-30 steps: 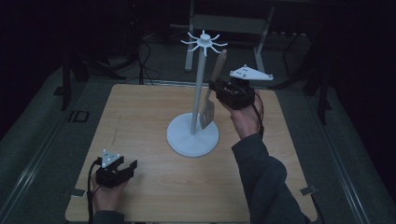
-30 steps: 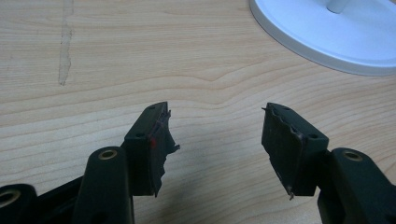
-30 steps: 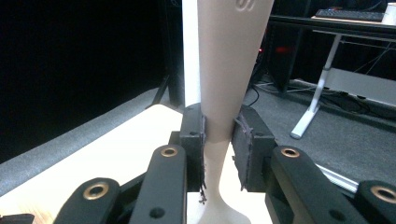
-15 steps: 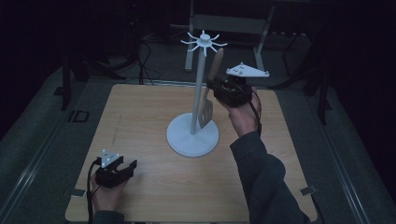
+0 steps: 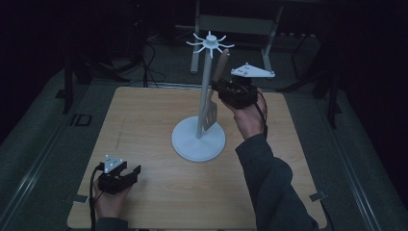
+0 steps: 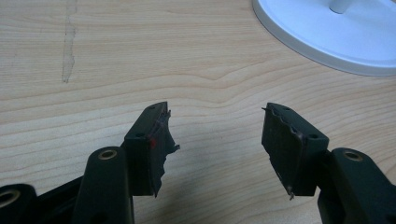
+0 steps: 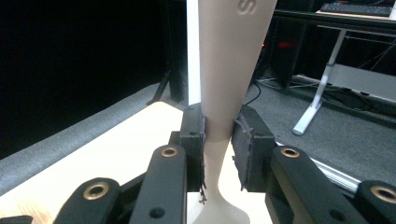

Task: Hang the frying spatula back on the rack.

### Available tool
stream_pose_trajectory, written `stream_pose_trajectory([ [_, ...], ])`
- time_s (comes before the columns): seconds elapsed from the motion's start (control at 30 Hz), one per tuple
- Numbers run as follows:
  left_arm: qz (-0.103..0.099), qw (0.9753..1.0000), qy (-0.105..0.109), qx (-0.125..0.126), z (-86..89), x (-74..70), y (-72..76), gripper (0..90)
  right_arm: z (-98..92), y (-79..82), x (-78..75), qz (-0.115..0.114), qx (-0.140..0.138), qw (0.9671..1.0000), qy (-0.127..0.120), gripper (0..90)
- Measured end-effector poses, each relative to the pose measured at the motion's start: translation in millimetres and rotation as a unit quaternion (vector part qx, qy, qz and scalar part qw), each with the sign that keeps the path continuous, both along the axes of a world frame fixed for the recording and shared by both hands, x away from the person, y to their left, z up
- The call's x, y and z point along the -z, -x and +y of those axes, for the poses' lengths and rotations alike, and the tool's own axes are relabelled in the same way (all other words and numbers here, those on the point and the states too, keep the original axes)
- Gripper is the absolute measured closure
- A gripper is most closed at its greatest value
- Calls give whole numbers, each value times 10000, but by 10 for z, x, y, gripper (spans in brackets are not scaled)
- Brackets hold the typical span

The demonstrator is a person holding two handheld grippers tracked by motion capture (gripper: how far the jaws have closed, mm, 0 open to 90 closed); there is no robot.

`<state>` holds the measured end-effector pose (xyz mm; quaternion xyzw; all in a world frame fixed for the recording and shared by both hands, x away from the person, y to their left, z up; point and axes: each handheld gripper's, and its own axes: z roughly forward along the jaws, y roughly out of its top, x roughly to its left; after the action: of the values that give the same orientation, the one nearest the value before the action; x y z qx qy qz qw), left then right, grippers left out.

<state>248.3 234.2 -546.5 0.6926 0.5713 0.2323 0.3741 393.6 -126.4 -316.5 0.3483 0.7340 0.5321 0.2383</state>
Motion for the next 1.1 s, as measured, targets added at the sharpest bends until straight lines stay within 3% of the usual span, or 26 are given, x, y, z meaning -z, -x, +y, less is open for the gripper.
stream_pose_trajectory([
  [1.1,-19,10000,15,11,4,-5,5,419,74,-56,48,93,15,9999,70,744],
])
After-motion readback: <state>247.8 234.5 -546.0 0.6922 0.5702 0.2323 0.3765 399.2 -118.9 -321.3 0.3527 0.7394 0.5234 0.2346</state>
